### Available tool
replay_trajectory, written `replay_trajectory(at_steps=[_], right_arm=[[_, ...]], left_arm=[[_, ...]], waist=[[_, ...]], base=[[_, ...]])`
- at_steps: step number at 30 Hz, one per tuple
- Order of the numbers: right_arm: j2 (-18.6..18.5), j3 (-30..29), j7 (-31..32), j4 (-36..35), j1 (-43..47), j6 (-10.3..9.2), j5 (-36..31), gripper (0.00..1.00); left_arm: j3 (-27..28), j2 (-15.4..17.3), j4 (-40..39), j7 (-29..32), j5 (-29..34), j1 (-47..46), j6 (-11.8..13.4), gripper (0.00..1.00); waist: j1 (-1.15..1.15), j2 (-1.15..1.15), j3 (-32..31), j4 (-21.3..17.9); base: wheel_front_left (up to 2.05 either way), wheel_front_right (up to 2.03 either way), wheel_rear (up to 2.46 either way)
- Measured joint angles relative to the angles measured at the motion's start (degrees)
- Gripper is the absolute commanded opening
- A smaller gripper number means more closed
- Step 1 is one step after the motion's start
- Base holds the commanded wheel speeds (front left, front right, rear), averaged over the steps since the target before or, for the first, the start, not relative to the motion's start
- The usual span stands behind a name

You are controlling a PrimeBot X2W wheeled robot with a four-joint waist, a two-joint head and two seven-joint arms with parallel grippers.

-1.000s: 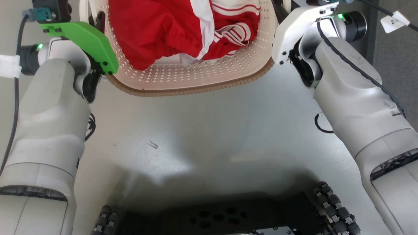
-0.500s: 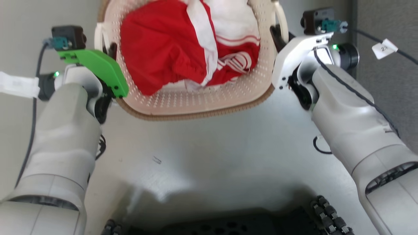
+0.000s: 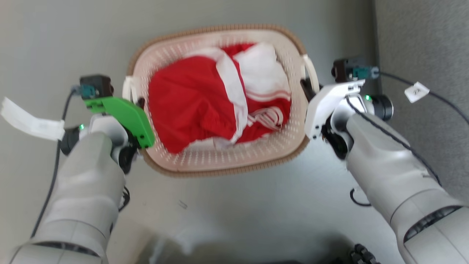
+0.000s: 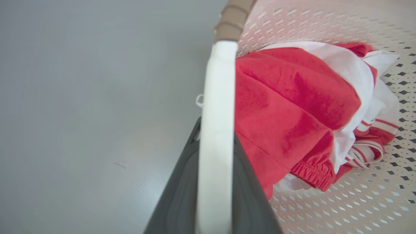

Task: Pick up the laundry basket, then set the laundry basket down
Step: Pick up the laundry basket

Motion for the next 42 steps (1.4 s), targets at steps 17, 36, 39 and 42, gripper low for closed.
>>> replay_trajectory(at_steps=[17,36,39,42], right_arm=[[1.0,0.7,4.4,3.8,7.2,1.2,3.3,0.0],[1.3,2.0,9.7,4.9,15.6,2.05,6.4,0.0],[1.4,2.4,10.3,5.1,17.5,2.48,6.5,0.0],[1.5,2.6,10.9,5.3,19.4,2.54,7.0,0.0]], left_arm=[[-0.1,-1.1,1.5,4.6,-2.3,8.0,-0.2,0.0],[-0.5,-1.8,2.2,9.2,-4.3,16.0,-0.2,0.0],[-0.5,-1.8,2.3,9.9,-4.4,17.9,-0.2,0.0],[-0.5,-1.9,2.4,10.5,-4.8,19.8,-0.2,0.0]], waist=[[0.0,0.0,-11.9,0.5],[0.0,0.0,-25.8,0.6],[0.0,0.0,-28.0,0.7],[0.0,0.0,-30.2,0.7]], base=[[0.0,0.0,0.0],[0.0,0.0,0.0],[0.0,0.0,0.0],[0.0,0.0,0.0]])
